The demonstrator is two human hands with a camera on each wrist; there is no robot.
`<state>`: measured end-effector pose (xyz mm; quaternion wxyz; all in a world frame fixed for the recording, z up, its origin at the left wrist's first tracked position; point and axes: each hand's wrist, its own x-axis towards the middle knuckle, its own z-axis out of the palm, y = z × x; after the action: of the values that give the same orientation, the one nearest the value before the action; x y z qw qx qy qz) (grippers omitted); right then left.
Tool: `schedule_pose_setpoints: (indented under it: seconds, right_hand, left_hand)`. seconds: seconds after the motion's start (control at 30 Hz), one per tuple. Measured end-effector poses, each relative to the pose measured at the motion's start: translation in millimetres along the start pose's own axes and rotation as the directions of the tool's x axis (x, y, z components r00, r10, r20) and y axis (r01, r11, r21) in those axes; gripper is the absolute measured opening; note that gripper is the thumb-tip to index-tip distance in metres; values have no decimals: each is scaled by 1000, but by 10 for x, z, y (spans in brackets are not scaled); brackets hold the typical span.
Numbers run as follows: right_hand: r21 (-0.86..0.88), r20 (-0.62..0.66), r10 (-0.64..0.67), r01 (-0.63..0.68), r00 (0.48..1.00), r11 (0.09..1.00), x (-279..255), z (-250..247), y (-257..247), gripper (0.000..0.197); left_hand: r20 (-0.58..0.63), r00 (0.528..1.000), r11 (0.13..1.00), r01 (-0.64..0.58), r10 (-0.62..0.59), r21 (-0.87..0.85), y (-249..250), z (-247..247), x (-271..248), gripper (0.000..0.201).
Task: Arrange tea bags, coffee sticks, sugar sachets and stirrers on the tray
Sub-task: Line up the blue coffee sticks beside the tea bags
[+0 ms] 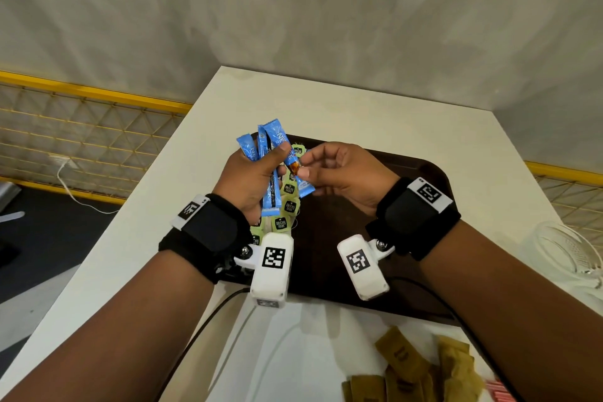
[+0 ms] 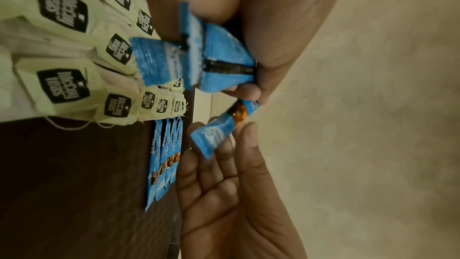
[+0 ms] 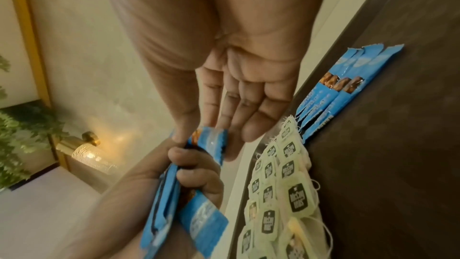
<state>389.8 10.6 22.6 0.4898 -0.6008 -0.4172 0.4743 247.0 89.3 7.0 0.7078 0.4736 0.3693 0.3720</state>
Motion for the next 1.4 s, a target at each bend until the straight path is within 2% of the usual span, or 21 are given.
schedule_pose_setpoints:
  seconds: [0.13, 0.23, 0.33, 0.4, 0.47, 0.57, 0.6, 0.67, 0.77, 0.87, 0.93, 1.03, 1.17, 1.27, 1.4]
  right_hand:
    - [-73, -30, -41, 39, 999, 997, 12, 12, 47, 12]
    - [-131, -30, -46, 41, 999, 990, 8, -52, 57, 11]
    - [-266, -65, -63, 43, 996, 963, -2, -117, 56, 9]
    - [-423, -100, -118, 65, 988, 904, 1, -130, 61, 11]
    - [-570, -114, -166, 72, 980, 819, -3, -111, 62, 21]
    - [-774, -79, -239, 91, 968, 626, -33, -50, 31, 27]
    - [-809, -76, -263, 95, 962, 580, -40, -42, 12, 26]
    - [-833, -112, -277, 62, 954, 550, -36, -92, -1, 23]
    - [-869, -216, -142, -124, 966, 478, 16, -279, 74, 14]
    - [-903, -321, 75, -329, 944, 278, 3, -379, 151, 16]
    - [-912, -345, 145, -368, 927, 182, -6, -373, 182, 21]
    - [-909, -347, 186, -378, 919, 176, 13, -337, 224, 28]
    - [-915, -289, 176, -326, 941, 237, 83, -318, 220, 28]
    - [-943, -217, 228, -264, 949, 203, 149, -292, 192, 25]
    - [-958, -181, 226, -223, 957, 177, 205, -264, 150, 25]
  left_hand:
    - [-7, 1000, 1000, 4, -4, 13, 6, 15, -8, 9]
    - [-75, 996, 999, 37, -39, -22, 24, -33, 11, 14]
    - [-111, 993, 999, 34, -35, -11, -8, -89, 41, 12]
    - [-132, 991, 999, 36, -34, 15, -38, -89, 42, 13]
    - [-148, 988, 999, 50, -49, -2, -53, -64, 46, 13]
    - [-154, 985, 997, 66, -71, -39, -63, -21, 55, 13]
    - [-151, 986, 997, 68, -73, -38, -67, -16, 59, 13]
    - [-127, 989, 997, 78, -81, -28, -80, -23, 67, 12]
    - [-72, 988, 990, 139, -139, -11, -112, -92, 88, 16]
    - [-29, 982, 982, 189, -189, -8, -120, -146, 87, 18]
    - [-17, 981, 981, 193, -193, -10, -118, -145, 75, 17]
    - [0, 981, 981, 196, -196, -14, -122, -125, 54, 16]
    - [9, 979, 978, 205, -205, -22, -129, -108, 35, 15]
    - [17, 978, 978, 208, -208, -22, -123, -125, 24, 14]
    - [19, 975, 974, 221, -221, -43, -123, -159, 17, 12]
